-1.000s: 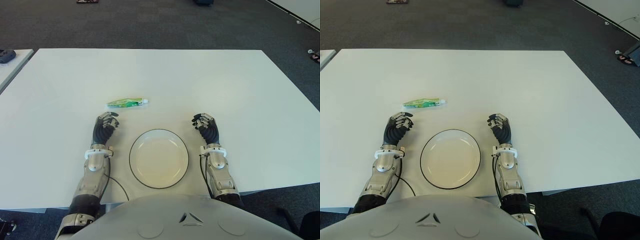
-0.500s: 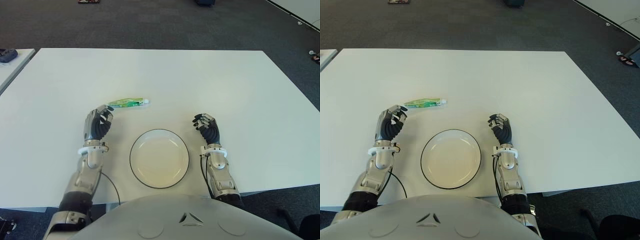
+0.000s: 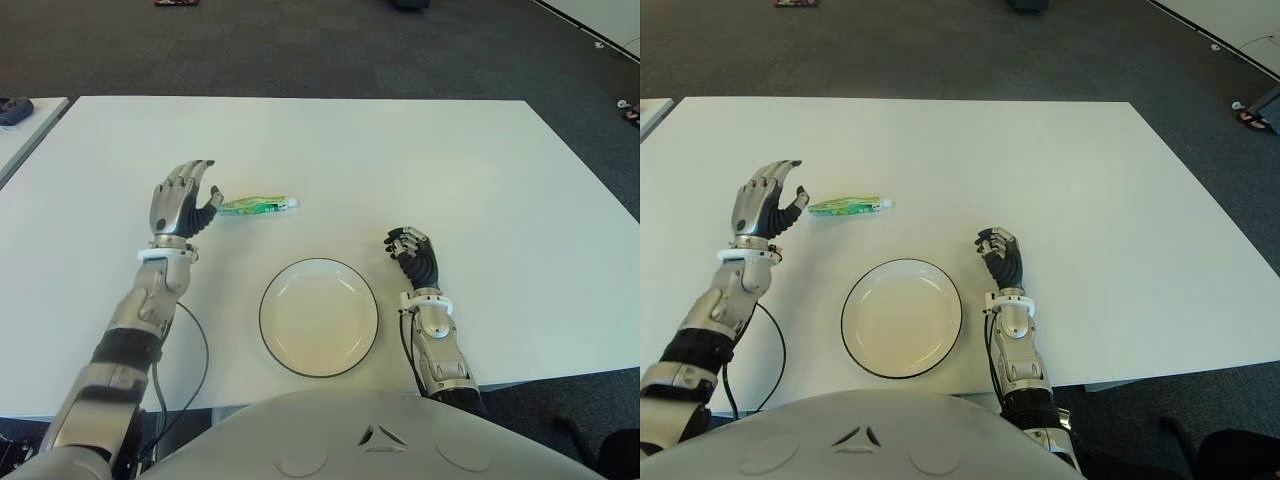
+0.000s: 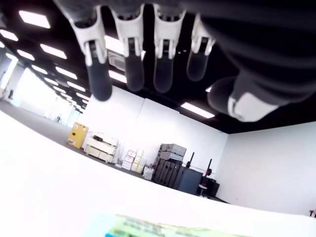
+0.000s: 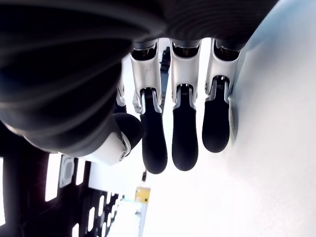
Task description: Put the toothpaste on the table into the plate.
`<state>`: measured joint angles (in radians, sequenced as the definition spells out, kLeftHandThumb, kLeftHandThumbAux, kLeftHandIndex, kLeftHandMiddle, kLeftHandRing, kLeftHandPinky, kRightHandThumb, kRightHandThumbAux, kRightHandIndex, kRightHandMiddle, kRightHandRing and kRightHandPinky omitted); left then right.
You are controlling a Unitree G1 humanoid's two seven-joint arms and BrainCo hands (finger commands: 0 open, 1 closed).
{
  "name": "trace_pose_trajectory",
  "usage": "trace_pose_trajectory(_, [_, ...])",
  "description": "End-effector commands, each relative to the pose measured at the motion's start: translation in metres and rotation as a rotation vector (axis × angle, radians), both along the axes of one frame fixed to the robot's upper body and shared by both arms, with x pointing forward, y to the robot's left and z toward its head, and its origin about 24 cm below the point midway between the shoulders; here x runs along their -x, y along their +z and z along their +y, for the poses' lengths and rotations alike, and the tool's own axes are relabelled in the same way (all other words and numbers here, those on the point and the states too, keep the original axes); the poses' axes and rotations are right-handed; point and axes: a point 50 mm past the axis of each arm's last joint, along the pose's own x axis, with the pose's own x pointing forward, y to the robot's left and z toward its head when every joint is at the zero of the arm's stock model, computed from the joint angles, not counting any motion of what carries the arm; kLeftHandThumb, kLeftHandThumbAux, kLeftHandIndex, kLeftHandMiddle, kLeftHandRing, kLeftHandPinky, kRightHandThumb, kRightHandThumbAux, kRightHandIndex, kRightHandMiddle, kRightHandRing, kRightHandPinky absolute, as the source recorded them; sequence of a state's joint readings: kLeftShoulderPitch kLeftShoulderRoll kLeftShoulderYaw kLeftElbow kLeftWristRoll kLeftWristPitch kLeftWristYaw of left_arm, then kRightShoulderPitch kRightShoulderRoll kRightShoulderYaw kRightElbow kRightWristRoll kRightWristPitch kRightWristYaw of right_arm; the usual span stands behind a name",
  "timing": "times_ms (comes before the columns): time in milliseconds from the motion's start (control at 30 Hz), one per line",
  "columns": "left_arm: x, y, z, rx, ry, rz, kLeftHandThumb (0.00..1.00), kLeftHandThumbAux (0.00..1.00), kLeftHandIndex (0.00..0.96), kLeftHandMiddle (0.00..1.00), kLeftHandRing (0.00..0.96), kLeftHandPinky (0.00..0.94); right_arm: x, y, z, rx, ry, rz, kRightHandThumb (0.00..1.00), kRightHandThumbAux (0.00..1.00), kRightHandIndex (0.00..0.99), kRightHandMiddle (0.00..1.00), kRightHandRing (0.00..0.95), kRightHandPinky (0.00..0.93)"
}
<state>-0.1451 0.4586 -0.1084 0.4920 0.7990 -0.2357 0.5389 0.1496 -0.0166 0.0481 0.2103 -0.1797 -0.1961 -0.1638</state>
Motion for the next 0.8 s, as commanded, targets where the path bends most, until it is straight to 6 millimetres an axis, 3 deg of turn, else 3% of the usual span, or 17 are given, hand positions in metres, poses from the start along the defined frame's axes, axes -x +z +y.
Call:
trace_pose_trajectory(33, [-0.007,-0.003,0.001,-0.061,-0.021,0.014,0.632,0.370,0.103,0.119,0.120,0.203,0.004,-0.006,0.000,0.005,-0.007,0.039,0.709,0.731,0.427,0.513,0.508,0.501])
trace_pose_trajectory(300, [-0.024,0.006,0.003,-0.188,-0.144,0.040,0.599,0.246,0.008,0.016,0.019,0.047,0.005,-0.005,-0.001,0.006,-0.006,0.038,0.709,0.731,0.427,0.525,0.526,0.543])
trace_pose_trajectory(800, [-0.037,-0.005,0.003,-0.374,-0.309,0.201,0.531,0.191,0.000,0.002,0.000,0.036,0.007,-0.003,-0.002,0.004,-0.006,0.037,0.709,0.732,0.428,0.536,0.542,0.558])
